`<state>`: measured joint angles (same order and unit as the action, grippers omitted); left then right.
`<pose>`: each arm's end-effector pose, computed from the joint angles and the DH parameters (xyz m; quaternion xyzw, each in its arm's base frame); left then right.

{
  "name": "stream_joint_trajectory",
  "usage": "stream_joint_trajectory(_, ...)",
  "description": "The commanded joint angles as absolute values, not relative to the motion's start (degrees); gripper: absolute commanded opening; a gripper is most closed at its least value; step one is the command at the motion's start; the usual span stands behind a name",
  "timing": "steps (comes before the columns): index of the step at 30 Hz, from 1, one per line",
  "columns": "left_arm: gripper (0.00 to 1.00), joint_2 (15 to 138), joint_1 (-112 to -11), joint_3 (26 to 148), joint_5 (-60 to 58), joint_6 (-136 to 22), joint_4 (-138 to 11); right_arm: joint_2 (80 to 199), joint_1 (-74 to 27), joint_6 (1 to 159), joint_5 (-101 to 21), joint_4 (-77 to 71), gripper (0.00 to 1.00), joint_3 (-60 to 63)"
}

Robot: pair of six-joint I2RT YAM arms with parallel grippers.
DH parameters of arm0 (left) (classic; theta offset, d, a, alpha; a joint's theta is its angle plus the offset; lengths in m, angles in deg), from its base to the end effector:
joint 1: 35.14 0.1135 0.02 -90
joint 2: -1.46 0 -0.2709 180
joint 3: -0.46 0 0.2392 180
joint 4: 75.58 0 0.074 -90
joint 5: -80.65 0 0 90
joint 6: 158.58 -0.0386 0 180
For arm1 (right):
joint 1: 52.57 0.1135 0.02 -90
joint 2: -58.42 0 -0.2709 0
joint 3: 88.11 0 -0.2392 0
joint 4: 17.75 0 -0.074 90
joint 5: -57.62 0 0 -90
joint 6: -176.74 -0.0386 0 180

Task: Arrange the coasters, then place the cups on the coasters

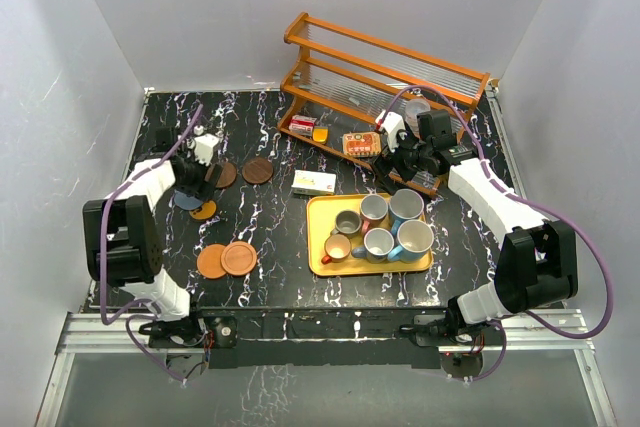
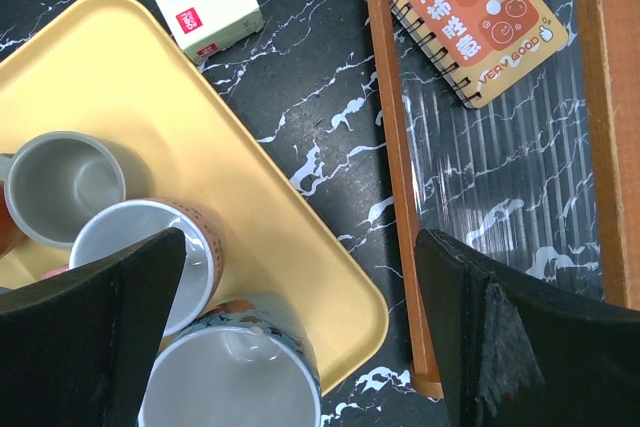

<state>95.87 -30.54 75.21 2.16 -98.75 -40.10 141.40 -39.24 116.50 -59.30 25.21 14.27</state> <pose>0.3296 0.0188 0.2114 0.2394 0.9191 -0.0023 0.3130 0.2851 0.0855 0.2791 -0.4108 0.8150 0.1659 0.3735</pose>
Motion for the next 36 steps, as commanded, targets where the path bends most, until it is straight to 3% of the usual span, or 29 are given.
stream_joint_trajectory(1,0.72,91.7,-27.6,72.5,3.3,-99.8,-34.7,140.6,-39.6,117.0,-60.5,23.5,0.98,13.1)
stream_joint_trajectory(22,0.75,103.5,-21.5,78.9,5.9,-97.1,-38.5,140.8,-39.6,117.6,-59.4,23.7,0.98,13.4)
stream_joint_trajectory(36,0.75,101.3,-18.9,78.0,10.6,-98.4,-37.4,141.2,-39.6,117.8,-59.2,23.9,0.98,13.5)
